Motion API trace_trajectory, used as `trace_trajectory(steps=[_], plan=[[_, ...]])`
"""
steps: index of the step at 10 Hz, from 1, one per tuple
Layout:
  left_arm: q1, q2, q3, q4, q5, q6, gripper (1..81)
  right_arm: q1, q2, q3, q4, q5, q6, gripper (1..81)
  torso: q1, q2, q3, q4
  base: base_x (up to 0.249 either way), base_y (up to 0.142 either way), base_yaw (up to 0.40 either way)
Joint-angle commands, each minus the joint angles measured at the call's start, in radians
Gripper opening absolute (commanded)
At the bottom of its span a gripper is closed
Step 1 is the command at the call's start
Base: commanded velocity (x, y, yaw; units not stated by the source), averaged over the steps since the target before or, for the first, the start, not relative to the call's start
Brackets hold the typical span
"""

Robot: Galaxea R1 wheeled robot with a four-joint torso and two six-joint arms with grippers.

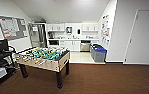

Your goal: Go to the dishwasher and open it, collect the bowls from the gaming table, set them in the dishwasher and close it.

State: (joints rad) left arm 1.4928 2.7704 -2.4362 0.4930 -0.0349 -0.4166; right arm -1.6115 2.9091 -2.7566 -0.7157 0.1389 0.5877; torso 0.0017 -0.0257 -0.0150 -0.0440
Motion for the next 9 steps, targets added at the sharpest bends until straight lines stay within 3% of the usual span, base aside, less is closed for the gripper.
trace_trajectory(steps=[1,9], plan=[[-0.052,-0.026,0.005,-0.002,0.035,0.002,1.0,0.041,-0.012,-0.007,-0.010,-0.036,-0.003,1.0,0.000,0.000,0.000,0.000,0.090,0.000,0.000],[-0.052,-0.026,0.005,-0.001,0.035,0.004,1.0,0.043,-0.011,-0.007,-0.011,-0.036,-0.003,1.0,-0.002,-0.001,0.000,0.000,0.111,0.000,0.000]])
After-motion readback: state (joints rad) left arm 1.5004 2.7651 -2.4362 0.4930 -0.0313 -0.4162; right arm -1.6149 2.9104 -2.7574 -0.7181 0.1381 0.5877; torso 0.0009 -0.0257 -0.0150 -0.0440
